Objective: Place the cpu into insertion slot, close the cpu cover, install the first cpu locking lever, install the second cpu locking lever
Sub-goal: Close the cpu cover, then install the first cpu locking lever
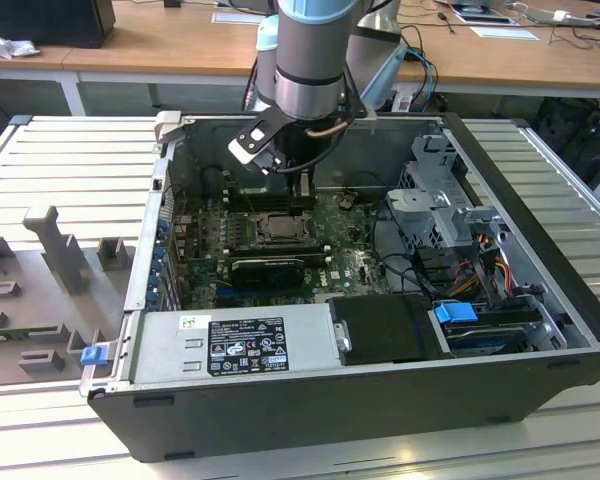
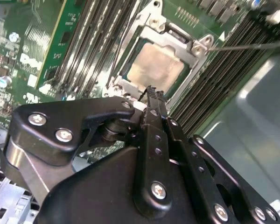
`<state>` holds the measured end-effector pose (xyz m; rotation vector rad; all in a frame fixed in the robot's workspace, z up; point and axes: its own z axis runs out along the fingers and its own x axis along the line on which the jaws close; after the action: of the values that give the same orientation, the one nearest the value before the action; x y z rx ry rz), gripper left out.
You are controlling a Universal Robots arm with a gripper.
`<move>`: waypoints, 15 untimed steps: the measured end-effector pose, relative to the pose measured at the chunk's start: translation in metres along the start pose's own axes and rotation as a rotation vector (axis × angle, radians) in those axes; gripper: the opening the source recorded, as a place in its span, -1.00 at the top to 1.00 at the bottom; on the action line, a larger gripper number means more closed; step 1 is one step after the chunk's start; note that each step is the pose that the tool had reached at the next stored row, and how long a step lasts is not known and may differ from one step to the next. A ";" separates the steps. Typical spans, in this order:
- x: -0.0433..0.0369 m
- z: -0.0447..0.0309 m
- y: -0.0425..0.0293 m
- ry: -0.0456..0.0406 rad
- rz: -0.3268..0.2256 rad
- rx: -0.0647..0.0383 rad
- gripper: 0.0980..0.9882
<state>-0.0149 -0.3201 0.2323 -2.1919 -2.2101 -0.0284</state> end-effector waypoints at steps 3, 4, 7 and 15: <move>0.0000 0.0000 -0.0051 0.0000 0.000 0.000 0.98; 0.0000 0.0001 -0.0063 0.0000 0.000 0.000 0.98; 0.0001 0.0001 -0.0102 0.0000 0.000 0.000 0.98; 0.0002 -0.0015 -0.0153 0.0000 0.000 0.000 0.98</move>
<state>-0.0303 -0.3201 0.2339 -2.1919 -2.2100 -0.0283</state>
